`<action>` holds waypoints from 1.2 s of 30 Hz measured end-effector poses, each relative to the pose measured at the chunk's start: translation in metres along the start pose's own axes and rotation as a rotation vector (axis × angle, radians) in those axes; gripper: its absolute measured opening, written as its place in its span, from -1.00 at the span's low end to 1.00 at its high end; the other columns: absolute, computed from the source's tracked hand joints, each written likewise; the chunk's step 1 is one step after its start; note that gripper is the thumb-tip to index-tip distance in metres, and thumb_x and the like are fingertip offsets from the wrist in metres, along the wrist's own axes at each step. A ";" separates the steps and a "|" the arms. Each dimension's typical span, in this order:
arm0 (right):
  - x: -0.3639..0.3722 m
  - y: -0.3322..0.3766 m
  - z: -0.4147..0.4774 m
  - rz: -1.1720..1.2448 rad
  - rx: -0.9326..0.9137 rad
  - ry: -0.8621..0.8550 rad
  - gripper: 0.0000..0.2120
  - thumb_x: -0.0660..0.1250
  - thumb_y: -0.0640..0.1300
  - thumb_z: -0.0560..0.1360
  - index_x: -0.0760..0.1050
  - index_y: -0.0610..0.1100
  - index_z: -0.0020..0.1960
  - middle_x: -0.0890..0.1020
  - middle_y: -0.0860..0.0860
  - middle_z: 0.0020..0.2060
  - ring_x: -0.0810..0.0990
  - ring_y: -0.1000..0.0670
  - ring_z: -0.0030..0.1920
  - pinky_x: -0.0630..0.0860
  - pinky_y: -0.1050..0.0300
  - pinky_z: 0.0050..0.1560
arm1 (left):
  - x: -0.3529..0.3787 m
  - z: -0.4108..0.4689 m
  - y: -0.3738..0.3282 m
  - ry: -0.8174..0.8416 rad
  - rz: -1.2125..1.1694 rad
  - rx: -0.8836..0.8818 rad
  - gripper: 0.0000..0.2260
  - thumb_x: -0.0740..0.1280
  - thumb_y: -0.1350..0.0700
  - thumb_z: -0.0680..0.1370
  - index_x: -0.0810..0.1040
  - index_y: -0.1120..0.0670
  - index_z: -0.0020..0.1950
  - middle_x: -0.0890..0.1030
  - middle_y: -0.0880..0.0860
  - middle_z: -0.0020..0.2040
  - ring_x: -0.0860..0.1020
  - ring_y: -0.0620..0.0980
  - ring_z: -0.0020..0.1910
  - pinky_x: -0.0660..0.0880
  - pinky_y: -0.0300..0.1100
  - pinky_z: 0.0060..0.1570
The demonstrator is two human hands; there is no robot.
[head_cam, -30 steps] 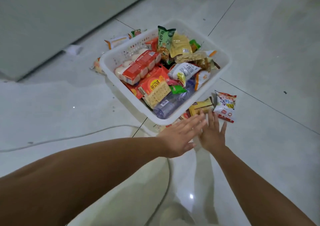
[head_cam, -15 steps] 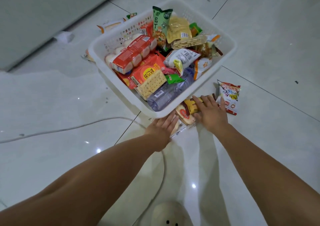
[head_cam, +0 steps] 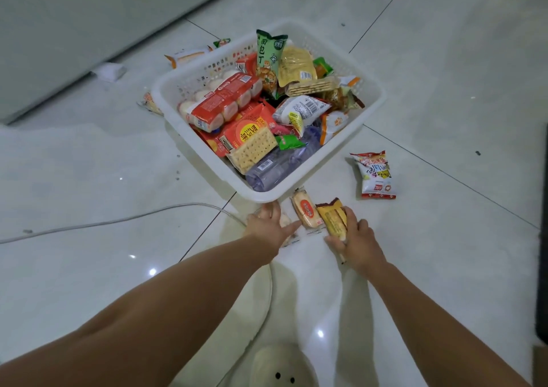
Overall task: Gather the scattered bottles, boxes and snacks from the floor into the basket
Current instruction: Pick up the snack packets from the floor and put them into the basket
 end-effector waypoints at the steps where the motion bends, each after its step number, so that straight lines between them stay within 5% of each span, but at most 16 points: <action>1: 0.003 0.000 -0.005 0.045 0.023 -0.013 -0.21 0.21 0.20 0.51 -0.15 -0.03 0.53 0.33 -0.18 0.22 0.42 -0.17 0.17 0.46 -0.07 0.13 | -0.007 -0.003 -0.002 -0.018 0.022 0.020 -0.32 0.31 0.04 0.55 -0.02 -0.14 0.55 -0.05 0.30 0.51 0.03 0.32 0.47 0.33 0.13 0.25; 5: -0.018 0.003 -0.020 0.158 0.033 -0.183 -0.29 0.21 0.05 0.56 -0.13 -0.04 0.54 0.38 -0.19 0.23 0.50 -0.22 0.12 0.47 -0.03 -0.02 | -0.057 -0.021 -0.017 -0.170 0.081 0.251 -0.49 0.28 0.09 0.51 0.27 -0.07 0.45 0.30 0.20 0.37 0.29 0.23 0.32 0.34 0.03 0.16; 10: -0.091 0.017 -0.016 0.214 0.060 -0.409 -0.44 0.19 0.05 0.56 0.06 0.08 0.50 0.44 -0.25 0.20 0.50 -0.28 0.12 0.43 -0.08 0.03 | -0.133 -0.042 -0.018 -0.459 0.249 0.561 -0.49 0.24 0.14 0.52 0.21 -0.08 0.44 0.26 0.18 0.38 0.32 0.18 0.28 0.42 0.03 0.08; 16: -0.175 0.086 0.007 0.297 0.042 -0.495 -0.50 0.13 0.13 0.57 0.17 0.03 0.47 0.49 -0.24 0.21 0.45 -0.26 0.24 0.38 -0.06 0.17 | -0.202 -0.053 0.077 -0.822 0.234 0.187 -0.43 0.28 0.26 0.48 0.14 -0.05 0.41 0.17 0.23 0.47 0.21 0.24 0.42 0.34 0.18 0.26; 25: -0.201 0.193 0.034 0.246 -0.058 -0.424 -0.35 -0.01 0.22 0.59 -0.09 -0.04 0.55 0.13 -0.26 0.46 0.27 -0.27 0.41 0.28 -0.08 0.33 | -0.194 -0.046 0.161 -0.818 0.126 -0.024 -0.40 0.39 0.17 0.49 0.15 -0.11 0.38 0.10 0.20 0.52 0.15 0.21 0.47 0.27 0.21 0.34; 30: -0.177 0.197 0.045 0.336 -0.049 -0.318 -0.28 -0.04 0.27 0.57 -0.28 -0.04 0.54 -0.13 -0.15 0.53 -0.13 -0.21 0.52 -0.05 -0.12 0.48 | -0.178 -0.037 0.166 -0.604 0.040 -0.030 0.01 0.25 -0.39 0.37 -0.34 -0.06 0.53 -0.33 0.09 0.54 -0.31 0.06 0.51 -0.19 0.11 0.49; 36: -0.147 0.125 0.040 0.246 -0.003 -0.311 -0.34 -0.09 0.23 0.59 -0.23 -0.03 0.54 -0.14 -0.07 0.55 -0.13 -0.11 0.54 -0.09 -0.09 0.52 | -0.165 -0.022 0.119 -0.686 -0.205 0.026 -0.25 -0.06 -0.34 0.55 -0.38 0.00 0.51 -0.36 0.04 0.53 -0.34 0.01 0.51 -0.29 0.02 0.47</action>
Point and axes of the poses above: each hand's wrist, its own z-axis towards the middle knuckle, its own x-axis out of the palm, y = z × x, the point moved 5 cm from there along z, towards the middle knuckle
